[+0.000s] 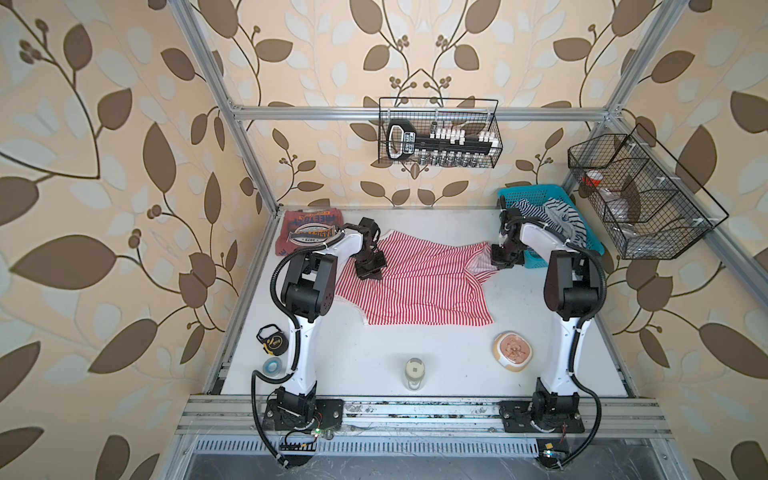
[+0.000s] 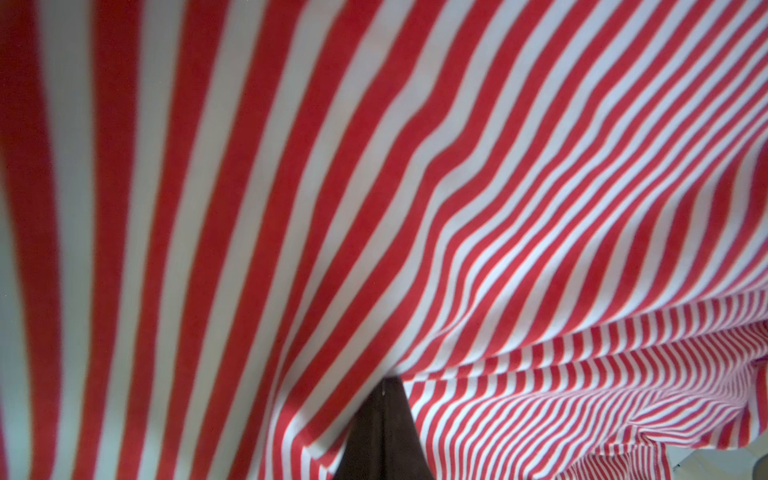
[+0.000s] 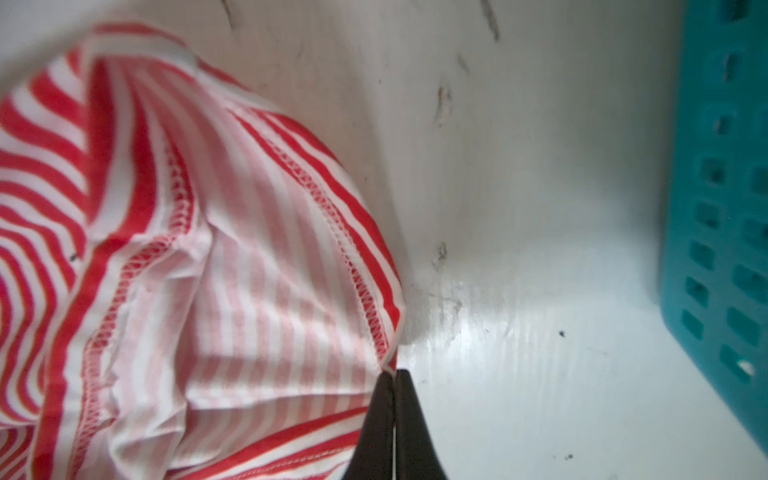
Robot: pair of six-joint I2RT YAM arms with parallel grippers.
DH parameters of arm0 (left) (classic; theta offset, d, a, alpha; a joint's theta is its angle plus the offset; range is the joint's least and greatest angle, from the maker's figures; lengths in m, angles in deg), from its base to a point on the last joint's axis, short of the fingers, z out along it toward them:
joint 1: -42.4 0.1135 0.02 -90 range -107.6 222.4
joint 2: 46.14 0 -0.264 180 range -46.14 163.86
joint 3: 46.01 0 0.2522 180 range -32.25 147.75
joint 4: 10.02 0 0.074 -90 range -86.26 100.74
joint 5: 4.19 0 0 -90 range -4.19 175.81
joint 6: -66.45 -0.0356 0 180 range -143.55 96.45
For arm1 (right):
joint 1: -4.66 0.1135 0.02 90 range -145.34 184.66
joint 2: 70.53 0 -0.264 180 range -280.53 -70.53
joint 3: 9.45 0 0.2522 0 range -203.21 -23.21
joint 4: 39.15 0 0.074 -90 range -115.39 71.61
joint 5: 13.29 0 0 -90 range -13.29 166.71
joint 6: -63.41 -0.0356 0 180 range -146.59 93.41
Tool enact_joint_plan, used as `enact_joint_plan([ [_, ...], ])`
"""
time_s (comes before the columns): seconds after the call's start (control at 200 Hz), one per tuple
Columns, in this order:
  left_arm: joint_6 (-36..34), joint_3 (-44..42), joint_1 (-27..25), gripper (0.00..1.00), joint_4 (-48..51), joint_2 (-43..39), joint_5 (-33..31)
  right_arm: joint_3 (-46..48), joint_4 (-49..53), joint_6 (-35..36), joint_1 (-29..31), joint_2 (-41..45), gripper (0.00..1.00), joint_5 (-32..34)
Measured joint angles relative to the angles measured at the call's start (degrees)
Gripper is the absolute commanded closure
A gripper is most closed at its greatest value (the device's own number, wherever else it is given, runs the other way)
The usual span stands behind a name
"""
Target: Fold and stack the tank tops
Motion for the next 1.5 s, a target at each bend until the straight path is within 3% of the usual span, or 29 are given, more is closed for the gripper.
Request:
enact_joint_plan([
  [0.105,0.0,0.0,0.0,1.0,0.1,0.0,0.0,1.7,-1.0,0.2,-0.3,1.8,0.74,-1.0],
  [0.25,0.0,0.1,0.0,1.0,0.1,0.0,0.0,3.6,-2.1,-0.6,0.1,4.8,0.65,-2.3],
  [0.41,0.0,0.1,0.0,1.0,0.1,0.0,0.0,3.6,-3.3,-0.9,3.7,7.3,0.65,-3.5],
  [0.62,0.0,0.1,0.0,1.0,0.1,0.0,0.1,3.6,-3.4,-1.5,10.4,6.8,0.73,-4.2],
  [0.93,0.0,0.0,0.0,1.0,0.0,0.0,0.4,5.4,-2.8,-2.6,11.8,5.2,0.77,-2.4],
  [1.275,0.1,-0.1,0.0,1.0,-0.1,0.0,0.8,5.3,-2.7,-3.1,11.8,2.6,0.71,-1.2],
  [1.499,0.1,-0.1,0.0,1.0,-0.1,0.1,1.0,4.6,-2.3,-3.4,11.8,0.8,0.61,-0.7],
])
